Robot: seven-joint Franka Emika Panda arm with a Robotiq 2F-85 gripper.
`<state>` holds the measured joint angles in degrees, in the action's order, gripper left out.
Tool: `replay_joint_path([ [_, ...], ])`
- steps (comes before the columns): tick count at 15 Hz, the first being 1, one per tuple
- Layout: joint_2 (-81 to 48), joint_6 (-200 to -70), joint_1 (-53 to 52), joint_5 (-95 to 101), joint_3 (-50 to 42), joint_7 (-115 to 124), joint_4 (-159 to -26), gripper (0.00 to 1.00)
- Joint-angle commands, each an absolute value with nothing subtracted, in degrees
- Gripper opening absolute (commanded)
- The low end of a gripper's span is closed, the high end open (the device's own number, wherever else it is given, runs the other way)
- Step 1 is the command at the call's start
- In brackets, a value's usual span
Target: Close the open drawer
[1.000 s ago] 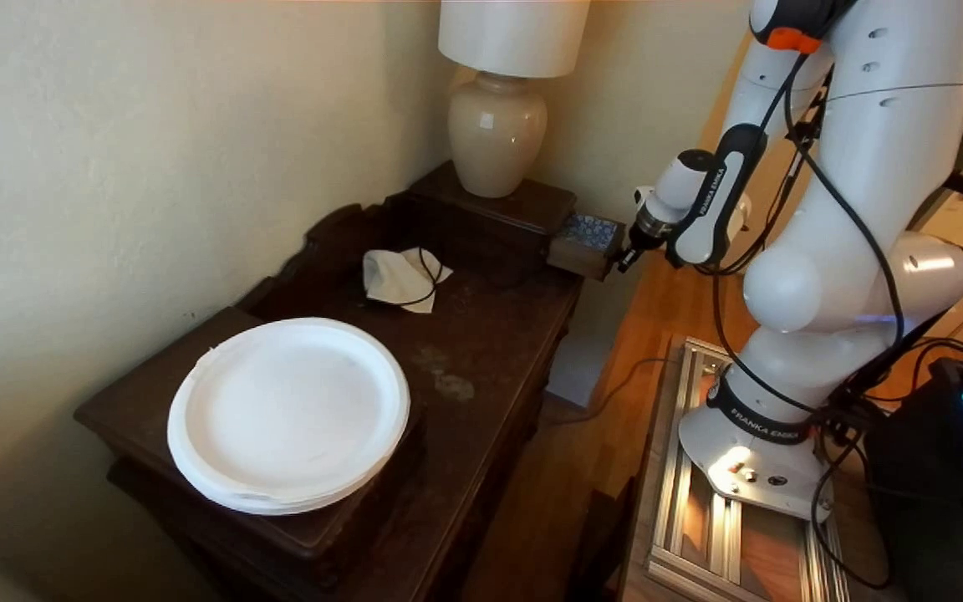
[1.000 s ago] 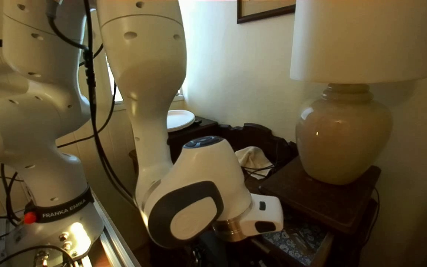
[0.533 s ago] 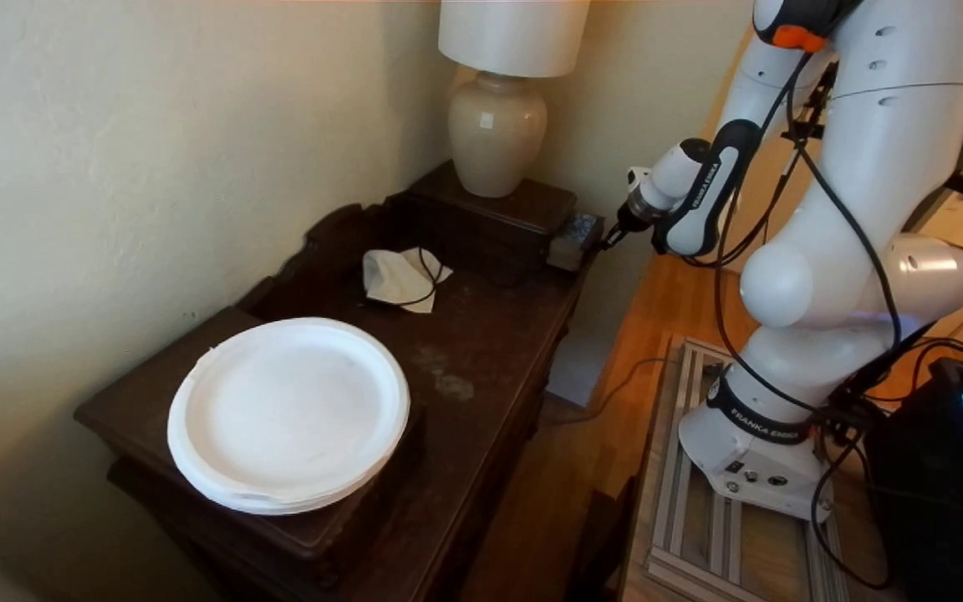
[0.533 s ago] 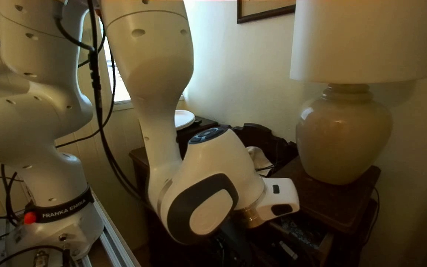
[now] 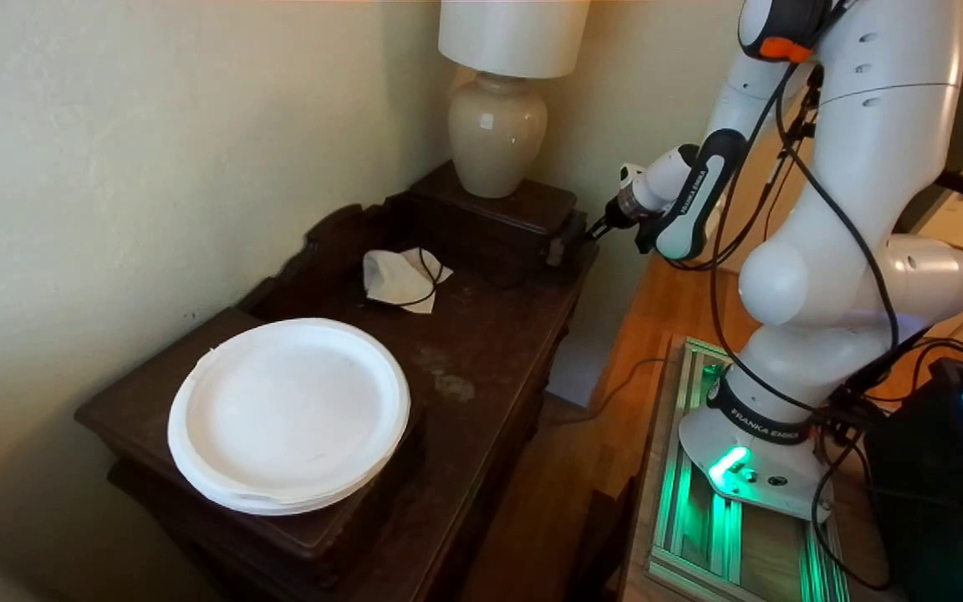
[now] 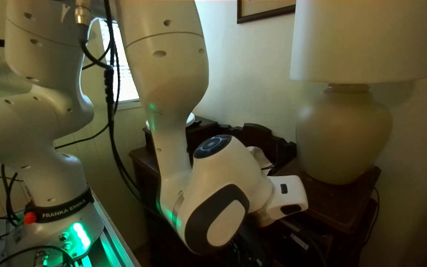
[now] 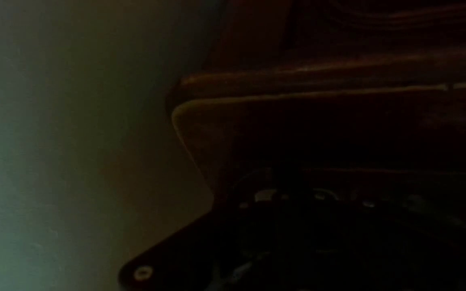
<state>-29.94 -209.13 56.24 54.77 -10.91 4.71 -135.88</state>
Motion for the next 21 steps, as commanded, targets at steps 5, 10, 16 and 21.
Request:
replay_joint_path([
  [5, -35.0, -215.6, 56.4, 52.4, -8.6, 7.2, -130.9, 0.03],
  [10, -35.7, -215.5, 56.4, 48.9, -6.9, 6.3, -129.8, 0.03],
  [16, -27.6, -203.9, 53.2, 49.9, -10.0, 7.5, -136.4, 0.02],
  [21, -16.7, -192.9, 57.0, 58.4, -6.9, 10.0, -146.2, 0.02],
])
